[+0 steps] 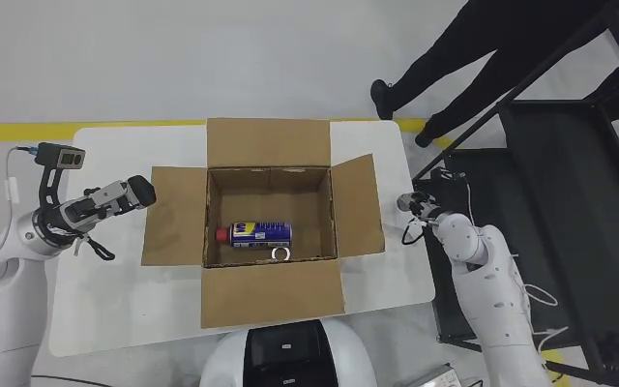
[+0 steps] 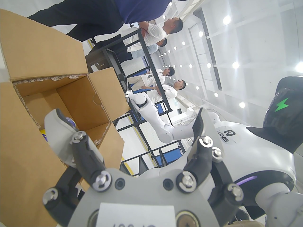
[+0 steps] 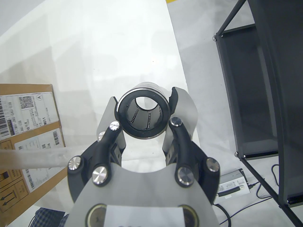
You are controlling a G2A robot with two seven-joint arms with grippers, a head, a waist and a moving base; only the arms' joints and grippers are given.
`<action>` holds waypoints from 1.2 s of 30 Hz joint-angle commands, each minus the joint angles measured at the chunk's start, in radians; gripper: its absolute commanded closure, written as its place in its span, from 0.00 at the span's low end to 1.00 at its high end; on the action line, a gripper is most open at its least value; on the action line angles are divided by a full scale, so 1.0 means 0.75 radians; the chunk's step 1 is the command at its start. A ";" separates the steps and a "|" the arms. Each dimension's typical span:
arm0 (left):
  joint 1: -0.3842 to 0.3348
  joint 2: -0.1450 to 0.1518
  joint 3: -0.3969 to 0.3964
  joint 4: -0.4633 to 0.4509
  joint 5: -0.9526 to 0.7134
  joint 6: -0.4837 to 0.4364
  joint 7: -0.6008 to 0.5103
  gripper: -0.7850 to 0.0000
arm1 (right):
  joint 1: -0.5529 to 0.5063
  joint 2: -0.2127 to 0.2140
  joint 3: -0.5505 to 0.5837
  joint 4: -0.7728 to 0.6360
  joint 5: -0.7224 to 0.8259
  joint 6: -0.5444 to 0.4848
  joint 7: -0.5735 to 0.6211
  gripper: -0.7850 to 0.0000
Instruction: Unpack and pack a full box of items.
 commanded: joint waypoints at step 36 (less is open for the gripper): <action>0.000 0.000 0.000 0.000 0.000 0.000 0.000 0.00 | -0.227 -0.010 -0.067 -0.568 -0.126 0.216 -0.264 0.00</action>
